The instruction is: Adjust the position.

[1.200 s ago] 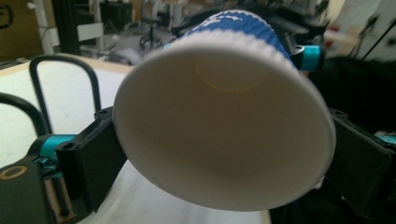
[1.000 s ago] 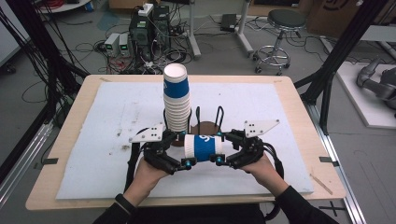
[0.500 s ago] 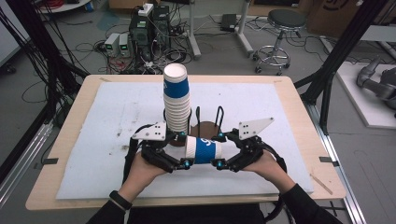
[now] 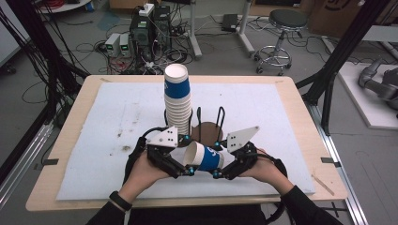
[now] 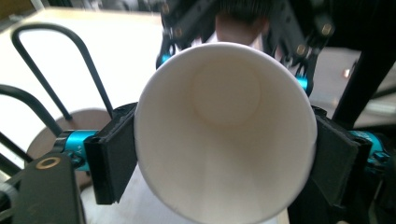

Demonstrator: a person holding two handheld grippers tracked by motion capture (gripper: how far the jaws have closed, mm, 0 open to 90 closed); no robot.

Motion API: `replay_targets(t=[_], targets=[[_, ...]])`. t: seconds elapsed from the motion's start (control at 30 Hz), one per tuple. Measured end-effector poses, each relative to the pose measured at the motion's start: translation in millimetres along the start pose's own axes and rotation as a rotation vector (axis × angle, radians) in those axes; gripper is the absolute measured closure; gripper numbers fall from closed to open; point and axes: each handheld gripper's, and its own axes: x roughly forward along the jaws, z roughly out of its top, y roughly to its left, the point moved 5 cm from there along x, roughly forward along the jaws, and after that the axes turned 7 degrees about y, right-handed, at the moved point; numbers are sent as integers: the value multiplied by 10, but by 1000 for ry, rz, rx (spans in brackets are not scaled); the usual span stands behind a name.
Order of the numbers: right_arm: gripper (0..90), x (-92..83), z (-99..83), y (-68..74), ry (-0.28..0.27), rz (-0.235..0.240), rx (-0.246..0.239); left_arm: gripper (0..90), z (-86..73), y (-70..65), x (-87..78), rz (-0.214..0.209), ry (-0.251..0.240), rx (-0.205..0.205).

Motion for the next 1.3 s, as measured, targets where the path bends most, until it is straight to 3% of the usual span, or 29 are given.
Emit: replay_targets(t=[0.13,0.27,0.37,0.5,0.7,0.73,0.83,0.97,1.03,1.07,1.17,1.2,1.3], targets=[[291,-41,14,-20,-90,29,35,134,18,11,-26,-21,-144,-57],[291,-105,32,-36,-197,46,86,98,19,16,-10,-29,-245,-115],[290,-117,41,-36,-247,58,105,98,31,20,-2,-60,-298,-156],[291,-86,48,-19,-256,62,104,178,32,18,-20,-58,-302,-148],[288,-44,44,2,-226,48,88,209,41,20,-37,-60,-262,-127],[268,-48,48,9,-198,49,79,211,46,22,-44,-62,-251,-122],[210,-63,65,13,-189,30,72,217,65,21,-62,-47,-196,-96],[204,-23,76,32,-160,40,77,218,113,-3,-67,-30,-140,-55],[216,42,61,39,-138,34,83,221,138,-20,-58,-24,-117,-39],[286,70,55,47,-135,38,72,221,151,-33,-54,-31,-114,-37],[305,120,52,62,-160,56,78,215,191,-55,-48,-11,-138,-25],[304,128,59,62,-200,58,86,181,202,-58,-44,-6,-162,-30],[304,122,71,66,-243,71,96,168,225,-69,-31,-12,-274,-66]])
